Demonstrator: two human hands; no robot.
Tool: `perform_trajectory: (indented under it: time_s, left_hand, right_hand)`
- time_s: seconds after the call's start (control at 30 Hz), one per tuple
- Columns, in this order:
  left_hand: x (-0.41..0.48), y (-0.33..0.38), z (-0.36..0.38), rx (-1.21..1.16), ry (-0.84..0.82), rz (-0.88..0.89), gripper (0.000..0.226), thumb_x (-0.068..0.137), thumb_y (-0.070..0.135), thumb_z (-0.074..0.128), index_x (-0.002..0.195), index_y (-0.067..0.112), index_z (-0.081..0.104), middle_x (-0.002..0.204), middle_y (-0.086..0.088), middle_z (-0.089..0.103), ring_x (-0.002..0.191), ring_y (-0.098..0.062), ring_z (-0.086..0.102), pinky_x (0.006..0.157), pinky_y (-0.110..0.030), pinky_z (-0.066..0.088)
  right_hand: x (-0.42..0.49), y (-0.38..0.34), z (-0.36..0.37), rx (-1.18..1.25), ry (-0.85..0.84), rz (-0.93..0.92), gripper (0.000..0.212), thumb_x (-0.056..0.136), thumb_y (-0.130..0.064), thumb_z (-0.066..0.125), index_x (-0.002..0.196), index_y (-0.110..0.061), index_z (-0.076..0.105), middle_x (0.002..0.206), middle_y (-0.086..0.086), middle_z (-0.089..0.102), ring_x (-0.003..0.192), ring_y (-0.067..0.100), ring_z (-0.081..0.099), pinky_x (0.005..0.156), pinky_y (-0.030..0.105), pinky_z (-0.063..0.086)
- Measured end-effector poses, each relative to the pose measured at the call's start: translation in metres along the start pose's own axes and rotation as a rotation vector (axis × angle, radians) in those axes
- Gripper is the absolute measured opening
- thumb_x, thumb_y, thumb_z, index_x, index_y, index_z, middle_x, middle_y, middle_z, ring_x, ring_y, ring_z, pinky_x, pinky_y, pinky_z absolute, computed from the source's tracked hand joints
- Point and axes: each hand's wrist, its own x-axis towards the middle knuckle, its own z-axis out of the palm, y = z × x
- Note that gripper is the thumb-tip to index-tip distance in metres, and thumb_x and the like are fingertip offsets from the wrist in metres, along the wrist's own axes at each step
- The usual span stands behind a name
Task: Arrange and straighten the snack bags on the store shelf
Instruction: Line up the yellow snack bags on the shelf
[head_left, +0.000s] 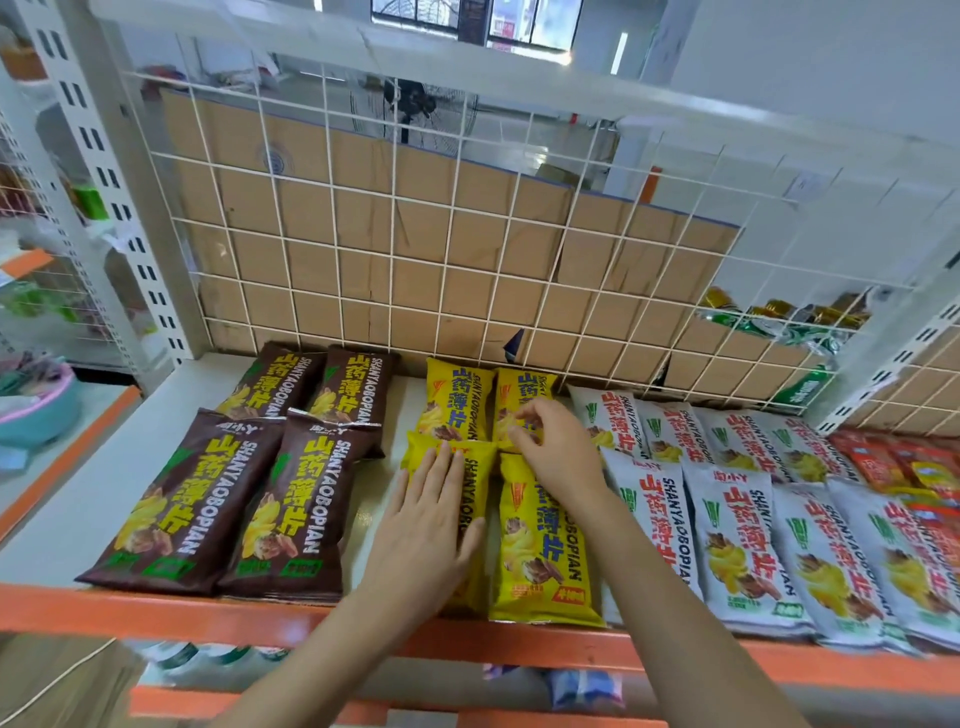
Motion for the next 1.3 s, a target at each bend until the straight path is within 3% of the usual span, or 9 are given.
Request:
perform_trajectory:
  time_s: [0.17,0.27,0.37,0.43,0.5,0.63,0.77,1.03,1.3]
  left_hand:
    - [0.010,-0.006,0.011,-0.052,-0.045,0.003,0.065,0.079,0.049,0.036,0.127,0.010,0.055,0.132,-0.015,0.054,0.121,-0.031,0.053,0.092,-0.043,0.047]
    - [0.007,-0.006,0.011,-0.076,-0.041,-0.055,0.073,0.076,0.054,0.034,0.131,0.010,0.051,0.133,-0.022,0.050,0.119,-0.040,0.052,0.088,-0.050,0.048]
    - [0.007,-0.003,0.008,-0.092,-0.100,-0.155,0.088,0.072,0.064,0.017,0.144,0.016,0.030,0.149,-0.023,0.025,0.134,-0.040,0.032,0.106,-0.045,0.034]
    - [0.007,-0.003,0.008,-0.072,-0.075,-0.181,0.088,0.072,0.063,0.022,0.139,0.009,0.039,0.143,-0.025,0.035,0.128,-0.041,0.042,0.099,-0.049,0.041]
    - [0.005,-0.001,0.005,-0.050,-0.079,-0.154,0.079,0.073,0.059,0.032,0.128,0.006,0.054,0.132,-0.022,0.051,0.117,-0.040,0.054,0.090,-0.049,0.048]
    - [0.000,0.016,0.003,-0.074,0.024,0.063,0.068,0.076,0.054,0.038,0.129,0.013,0.053,0.137,-0.012,0.049,0.128,-0.031,0.044,0.103,-0.041,0.027]
    - [-0.003,0.042,0.008,-0.052,-0.023,0.218,0.067,0.079,0.060,0.035,0.127,0.018,0.055,0.134,-0.005,0.054,0.126,-0.022,0.048,0.099,-0.038,0.045]
    - [0.000,0.063,0.018,-0.040,-0.120,0.239,0.076,0.064,0.062,0.035,0.127,0.022,0.050,0.131,-0.008,0.056,0.121,-0.030,0.052,0.087,-0.045,0.052]
    - [-0.010,0.067,0.025,-0.044,-0.104,0.288,0.061,0.066,0.058,0.042,0.124,0.039,0.045,0.142,-0.011,0.044,0.132,-0.039,0.036,0.096,-0.048,0.043]
  right_hand:
    - [-0.017,0.025,-0.009,-0.067,-0.030,0.093,0.032,0.090,-0.032,0.054,0.119,-0.018,0.054,0.119,-0.001,0.056,0.110,0.017,0.051,0.090,0.033,0.043]
    - [-0.015,0.028,-0.013,-0.119,-0.048,0.092,0.021,0.091,-0.027,0.054,0.108,-0.016,0.061,0.109,0.002,0.058,0.101,0.016,0.053,0.081,0.030,0.042]
    - [-0.008,0.027,-0.015,-0.192,-0.075,0.063,0.017,0.090,-0.030,0.056,0.099,-0.017,0.064,0.100,0.002,0.059,0.095,0.017,0.054,0.077,0.031,0.044]
    - [-0.005,0.026,-0.014,-0.233,-0.123,0.054,0.020,0.089,-0.032,0.057,0.099,-0.016,0.065,0.099,0.003,0.061,0.094,0.019,0.056,0.080,0.034,0.047]
    - [-0.004,0.025,-0.013,-0.252,-0.147,0.059,0.021,0.089,-0.033,0.058,0.099,-0.016,0.066,0.099,0.003,0.062,0.094,0.020,0.057,0.082,0.034,0.047]
    - [0.001,0.022,-0.013,-0.296,-0.175,0.067,0.019,0.089,-0.032,0.057,0.094,-0.016,0.066,0.098,0.003,0.062,0.092,0.021,0.058,0.080,0.034,0.046]
    - [0.004,0.020,-0.014,-0.274,-0.169,0.055,0.020,0.092,-0.030,0.053,0.094,-0.013,0.064,0.098,0.004,0.059,0.093,0.022,0.057,0.080,0.035,0.044]
    - [0.013,0.020,-0.015,-0.155,-0.255,0.090,0.017,0.091,-0.025,0.055,0.089,-0.011,0.064,0.096,0.007,0.064,0.093,0.023,0.058,0.074,0.032,0.040]
    - [0.017,0.016,-0.015,-0.173,-0.242,0.066,0.018,0.091,-0.022,0.055,0.091,-0.010,0.067,0.096,0.008,0.066,0.090,0.022,0.058,0.075,0.031,0.042]
